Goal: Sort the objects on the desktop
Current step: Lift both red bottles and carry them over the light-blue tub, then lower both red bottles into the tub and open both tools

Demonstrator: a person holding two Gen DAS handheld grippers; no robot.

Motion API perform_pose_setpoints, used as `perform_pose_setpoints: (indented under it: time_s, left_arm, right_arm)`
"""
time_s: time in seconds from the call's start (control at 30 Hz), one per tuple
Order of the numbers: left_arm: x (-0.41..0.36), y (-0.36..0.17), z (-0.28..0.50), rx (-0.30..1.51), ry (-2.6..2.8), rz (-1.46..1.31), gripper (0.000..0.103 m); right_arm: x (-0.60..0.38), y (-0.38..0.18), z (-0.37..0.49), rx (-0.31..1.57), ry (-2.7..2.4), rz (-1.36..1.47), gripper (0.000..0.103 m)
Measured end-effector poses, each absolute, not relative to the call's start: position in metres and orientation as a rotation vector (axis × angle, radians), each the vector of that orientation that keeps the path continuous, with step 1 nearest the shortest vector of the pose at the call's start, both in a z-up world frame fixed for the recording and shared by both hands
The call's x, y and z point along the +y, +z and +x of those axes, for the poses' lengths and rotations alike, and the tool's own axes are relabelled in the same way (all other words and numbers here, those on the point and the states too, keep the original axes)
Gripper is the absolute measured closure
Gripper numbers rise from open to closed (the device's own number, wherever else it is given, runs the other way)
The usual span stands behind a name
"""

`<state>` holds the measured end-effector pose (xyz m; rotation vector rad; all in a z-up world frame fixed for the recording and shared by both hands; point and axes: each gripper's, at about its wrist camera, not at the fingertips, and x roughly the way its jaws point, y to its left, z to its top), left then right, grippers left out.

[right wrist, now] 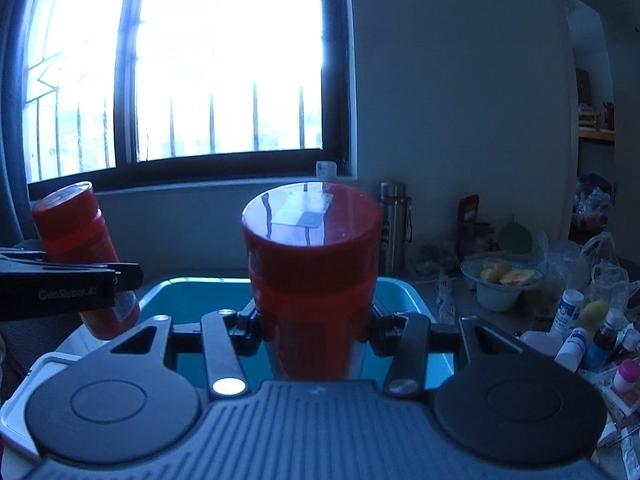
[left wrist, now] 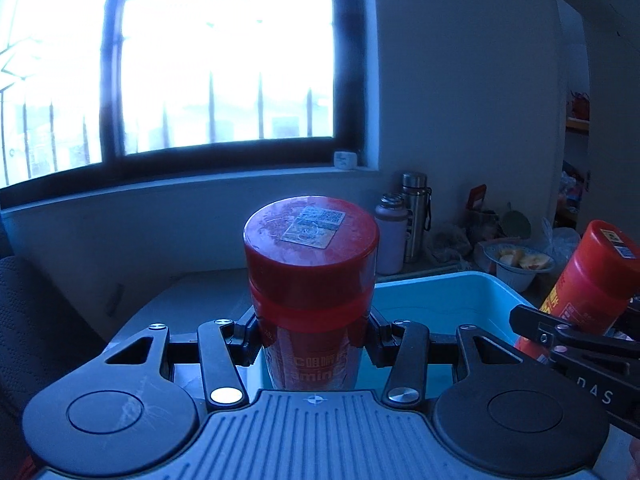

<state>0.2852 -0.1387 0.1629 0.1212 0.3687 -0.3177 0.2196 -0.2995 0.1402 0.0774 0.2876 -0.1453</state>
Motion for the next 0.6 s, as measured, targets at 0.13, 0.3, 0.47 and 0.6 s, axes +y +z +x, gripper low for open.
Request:
perform_pose_setpoints:
  time_s: [0.13, 0.3, 0.47, 0.6]
  left_arm:
    - [-0.147, 0.146, 0.31, 0.437, -0.336, 0.131, 0.053]
    - [-0.158, 0.124, 0.339, 0.535, -0.357, 0.138, 0.053]
    - [-0.169, 0.108, 0.352, 0.583, -0.36, 0.174, 0.053]
    - [-0.173, 0.102, 0.361, 0.627, -0.379, 0.17, 0.053]
  right_arm:
    - [-0.304, 0.127, 0.238, 0.358, -0.152, 0.097, 0.053]
    - [-0.315, 0.107, 0.264, 0.469, -0.174, 0.103, 0.053]
    - [-0.326, 0.094, 0.28, 0.528, -0.206, 0.109, 0.053]
    - [-0.325, 0.088, 0.286, 0.569, -0.208, 0.101, 0.053]
